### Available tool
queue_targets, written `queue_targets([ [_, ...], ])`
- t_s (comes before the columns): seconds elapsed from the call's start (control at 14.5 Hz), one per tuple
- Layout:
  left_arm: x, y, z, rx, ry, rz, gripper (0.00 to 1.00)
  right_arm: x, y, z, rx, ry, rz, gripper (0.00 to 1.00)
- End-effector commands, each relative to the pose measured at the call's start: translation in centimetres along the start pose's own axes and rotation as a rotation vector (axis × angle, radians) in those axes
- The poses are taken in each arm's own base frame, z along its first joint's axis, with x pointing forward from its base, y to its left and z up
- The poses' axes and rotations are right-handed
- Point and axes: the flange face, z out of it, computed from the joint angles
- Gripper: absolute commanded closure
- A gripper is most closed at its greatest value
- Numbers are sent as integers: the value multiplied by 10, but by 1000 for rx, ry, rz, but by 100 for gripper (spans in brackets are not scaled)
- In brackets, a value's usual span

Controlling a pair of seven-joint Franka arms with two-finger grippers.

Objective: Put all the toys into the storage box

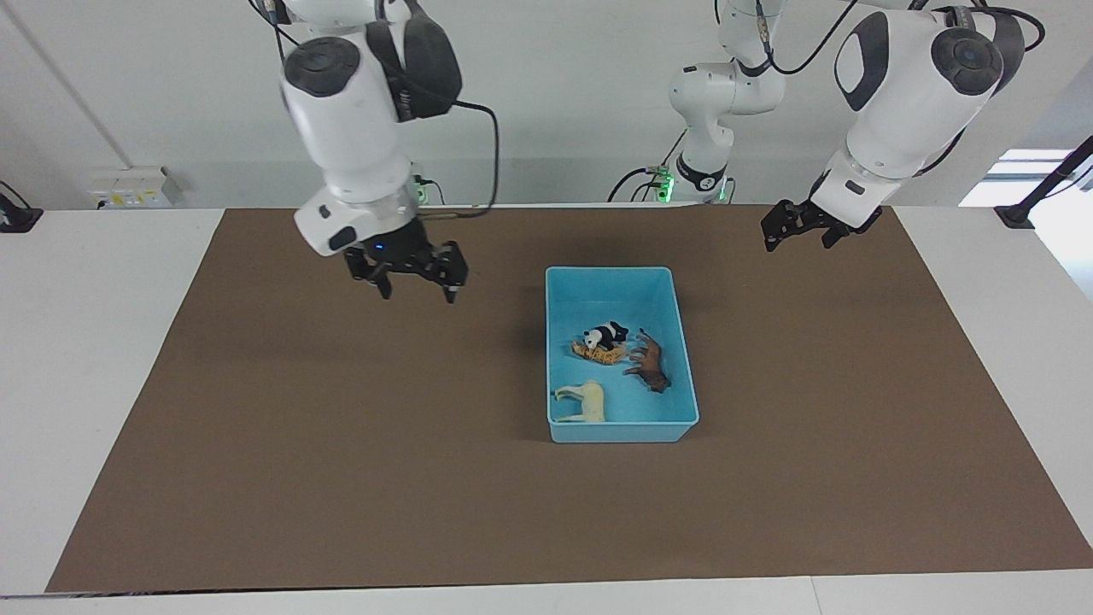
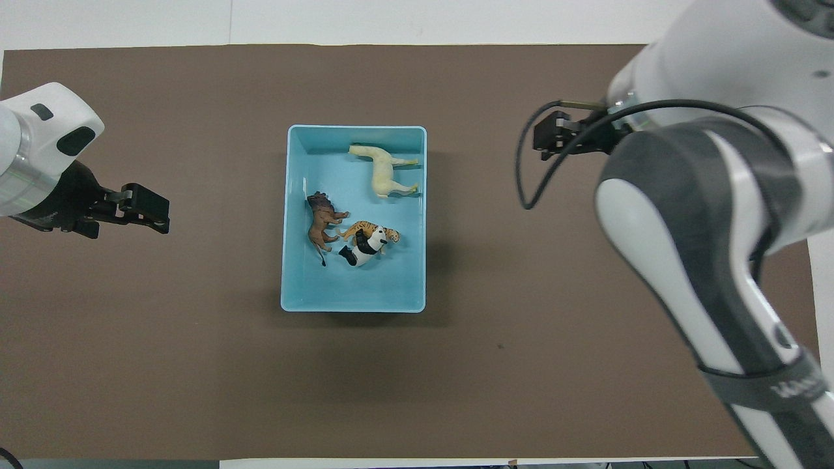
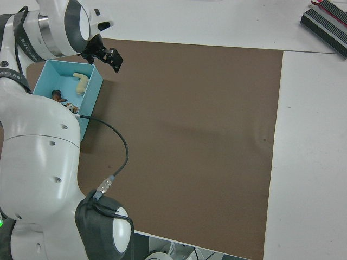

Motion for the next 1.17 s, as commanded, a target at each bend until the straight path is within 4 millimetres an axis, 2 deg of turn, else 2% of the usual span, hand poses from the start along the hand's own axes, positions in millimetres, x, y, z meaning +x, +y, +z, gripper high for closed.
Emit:
queue_targets([
  [0.0,-3,-9,-9,13,6,8,0,-19,93,-23,1,-34,-130,0],
  [0.07,-1,-10,-10,11,21,5,0,-24,118,-30,3,-55,-147,0],
  [0.21,3,-10,-14,5,62,-5,0,-35,151,-42,6,-73,-111,0],
  [0.34,2,-5,-9,7,55,1,0,-40,176,-40,8,-108,-68,0],
  [0.62,0,-4,-8,6,56,2,0,-46,185,-30,-40,-122,-53,0],
  [0.97,5,-8,-12,-3,100,-8,0,-45,186,-16,-85,-45,-61,0],
  [1.1,5,-7,-13,-4,105,-7,0,-45,185,-16,-87,-44,-68,0],
])
